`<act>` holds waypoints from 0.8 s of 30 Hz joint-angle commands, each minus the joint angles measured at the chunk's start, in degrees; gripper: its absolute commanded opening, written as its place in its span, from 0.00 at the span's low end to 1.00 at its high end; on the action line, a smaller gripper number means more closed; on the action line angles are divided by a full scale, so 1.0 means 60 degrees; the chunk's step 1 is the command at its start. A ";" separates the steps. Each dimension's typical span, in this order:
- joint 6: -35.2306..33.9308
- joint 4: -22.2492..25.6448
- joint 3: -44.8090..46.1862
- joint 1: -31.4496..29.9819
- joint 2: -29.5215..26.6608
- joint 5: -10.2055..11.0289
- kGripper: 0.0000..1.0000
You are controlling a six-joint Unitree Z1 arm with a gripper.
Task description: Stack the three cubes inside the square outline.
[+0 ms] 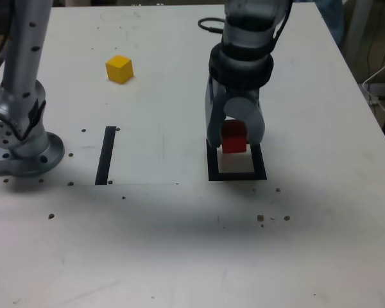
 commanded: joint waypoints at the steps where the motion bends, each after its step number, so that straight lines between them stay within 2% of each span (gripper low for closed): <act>1: -0.0019 -0.0034 0.0060 0.0107 0.0147 -0.0082 0.03; 24: 0.0036 -0.0115 0.0036 0.0491 0.0624 -0.0569 0.05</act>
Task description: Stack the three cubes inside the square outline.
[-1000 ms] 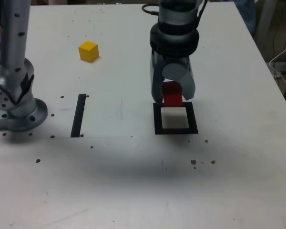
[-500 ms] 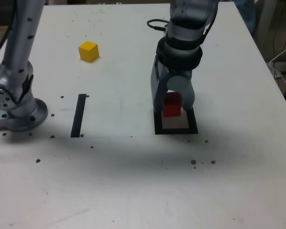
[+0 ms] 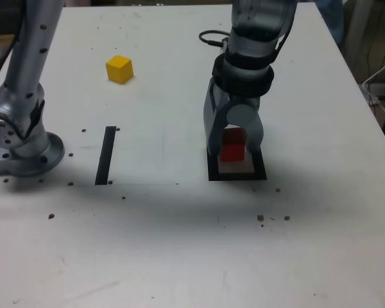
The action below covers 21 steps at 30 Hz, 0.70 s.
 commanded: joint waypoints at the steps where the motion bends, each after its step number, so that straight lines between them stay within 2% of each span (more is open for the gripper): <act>1: 0.0025 -0.0017 -0.0001 0.0025 0.0093 -0.0037 0.06; 5: 0.0056 0.0018 -0.0055 0.0022 0.0126 -0.0046 0.12; 12: 0.0111 0.0112 -0.0130 0.0023 0.0134 -0.0200 0.31; 14: 0.0129 0.0101 -0.0126 0.0024 0.0128 -0.0219 0.44; 18: 0.0182 0.0127 -0.0100 0.0023 0.0116 -0.0208 0.83; 19: 0.0195 0.0140 -0.0099 0.0022 0.0112 -0.0206 0.90; 21: 0.0207 0.0177 -0.0110 0.0007 0.0090 -0.0212 0.98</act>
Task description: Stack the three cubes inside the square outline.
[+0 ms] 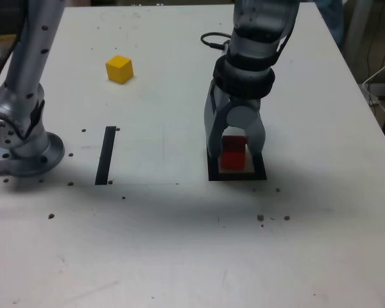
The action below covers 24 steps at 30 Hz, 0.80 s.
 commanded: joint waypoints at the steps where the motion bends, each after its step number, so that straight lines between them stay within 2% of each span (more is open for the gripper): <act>1: 0.0014 0.0044 -0.0019 -0.0006 -0.0010 -0.0007 0.99; 7: 0.0019 0.0033 -0.0037 -0.0061 -0.0092 0.0021 0.99; 12: 0.0019 0.0026 -0.0037 -0.0061 -0.0268 0.0228 0.99; 18: 0.0019 0.0139 0.0016 -0.0061 -0.0872 0.0487 0.99; 24: 0.0038 0.0378 0.0170 -0.0024 -0.1468 0.0498 0.99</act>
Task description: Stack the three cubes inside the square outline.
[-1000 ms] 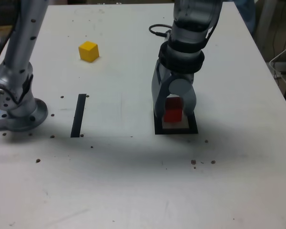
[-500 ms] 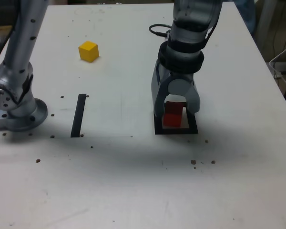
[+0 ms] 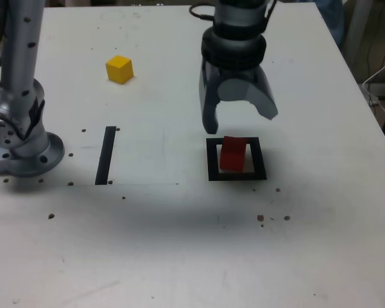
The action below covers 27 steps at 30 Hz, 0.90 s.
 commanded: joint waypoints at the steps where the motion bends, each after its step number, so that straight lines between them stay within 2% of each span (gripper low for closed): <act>1: 0.0053 0.0094 0.0109 0.0028 -0.0187 -0.0007 0.99; 10: 0.0261 0.0017 0.0556 0.0067 -0.0694 0.0322 1.00; 19: 0.0177 0.0089 0.0761 0.0649 -0.1086 0.0058 1.00; 27: 0.0317 0.0177 0.0701 0.1648 -0.1061 0.0196 1.00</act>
